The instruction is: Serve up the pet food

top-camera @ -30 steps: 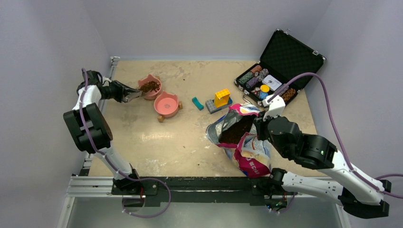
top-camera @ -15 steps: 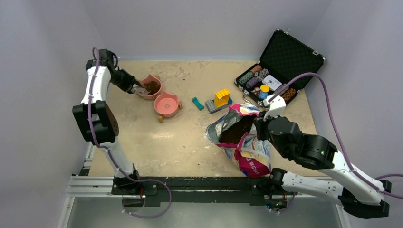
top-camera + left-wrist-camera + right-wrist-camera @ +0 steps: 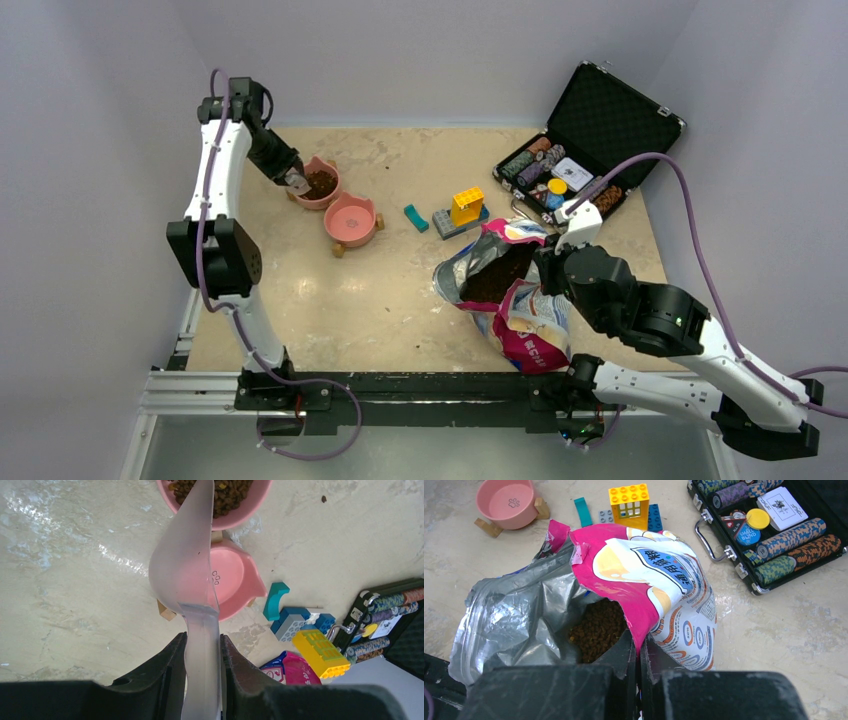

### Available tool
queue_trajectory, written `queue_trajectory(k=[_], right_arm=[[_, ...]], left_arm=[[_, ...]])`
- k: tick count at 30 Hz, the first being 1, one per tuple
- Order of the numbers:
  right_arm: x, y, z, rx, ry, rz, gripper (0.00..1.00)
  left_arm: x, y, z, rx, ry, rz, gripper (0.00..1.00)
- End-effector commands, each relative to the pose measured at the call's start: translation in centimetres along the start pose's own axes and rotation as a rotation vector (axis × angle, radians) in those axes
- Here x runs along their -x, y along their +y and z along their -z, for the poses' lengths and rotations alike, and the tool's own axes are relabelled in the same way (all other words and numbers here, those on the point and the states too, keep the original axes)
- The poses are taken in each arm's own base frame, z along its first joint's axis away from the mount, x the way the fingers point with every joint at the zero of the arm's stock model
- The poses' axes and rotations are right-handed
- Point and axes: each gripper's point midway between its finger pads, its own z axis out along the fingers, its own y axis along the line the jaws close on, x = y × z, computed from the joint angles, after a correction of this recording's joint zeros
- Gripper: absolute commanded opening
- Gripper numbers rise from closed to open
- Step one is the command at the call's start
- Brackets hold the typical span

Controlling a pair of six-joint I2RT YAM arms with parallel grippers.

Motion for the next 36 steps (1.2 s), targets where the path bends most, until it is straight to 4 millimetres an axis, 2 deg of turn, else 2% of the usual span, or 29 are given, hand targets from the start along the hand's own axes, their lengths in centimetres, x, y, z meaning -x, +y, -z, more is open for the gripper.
queue_trajectory(k=[1, 2, 4, 6, 9, 11, 16, 18, 20, 22, 24, 28, 32, 36], right_arm=[[2.9, 1.1, 0.3, 0.038, -0.082, -0.075, 0.0], [2.9, 1.2, 0.2, 0.038, -0.082, -0.071, 0.0], [2.8, 1.3, 0.0, 0.036, -0.072, -0.06, 0.0], [2.6, 1.6, -0.2, 0.037, -0.059, -0.056, 0.0], [2.3, 2.5, -0.5, 0.07, -0.04, -0.053, 0.0], [2.1, 3.1, -0.8, 0.087, -0.028, -0.048, 0.0], [2.3, 4.2, -1.5, 0.116, -0.042, -0.015, 0.0], [2.5, 4.8, -1.8, 0.135, -0.04, 0.001, 0.0], [2.9, 5.4, -1.9, 0.153, -0.039, 0.015, 0.0], [3.4, 6.0, -1.8, 0.179, -0.05, 0.016, 0.0], [3.7, 6.6, -1.7, 0.21, -0.058, 0.02, 0.0], [3.8, 8.0, -1.2, 0.271, -0.061, 0.047, 0.0], [4.2, 9.0, -0.3, 0.296, -0.079, 0.07, 0.0], [5.9, 9.3, 0.9, 0.307, -0.108, 0.031, 0.0]], left_arm=[[-2.8, -0.5, 5.4, -0.083, -0.045, -0.052, 0.0], [-4.7, -0.5, 5.6, -0.107, -0.012, -0.068, 0.0], [-8.1, -1.5, 7.6, -0.207, 0.033, -0.108, 0.0], [-13.4, -2.8, 9.0, -0.337, 0.135, -0.188, 0.0], [-20.3, -3.9, 13.3, -0.54, 0.262, -0.315, 0.0], [-24.0, -3.2, 16.3, -0.595, 0.312, -0.435, 0.0], [-30.7, -0.1, 22.6, -0.626, 0.46, -0.636, 0.0], [-33.0, 0.7, 24.3, -0.634, 0.512, -0.686, 0.0], [-34.9, 1.0, 25.0, -0.619, 0.565, -0.727, 0.0], [-36.3, 0.9, 25.0, -0.591, 0.597, -0.773, 0.0], [-37.6, 0.9, 24.0, -0.535, 0.618, -0.826, 0.0], [-38.5, -0.4, 20.1, -0.395, 0.634, -0.829, 0.0], [-39.3, -2.9, 15.5, -0.297, 0.655, -0.773, 0.0], [-42.0, -5.6, 11.0, -0.276, 0.77, -0.634, 0.0]])
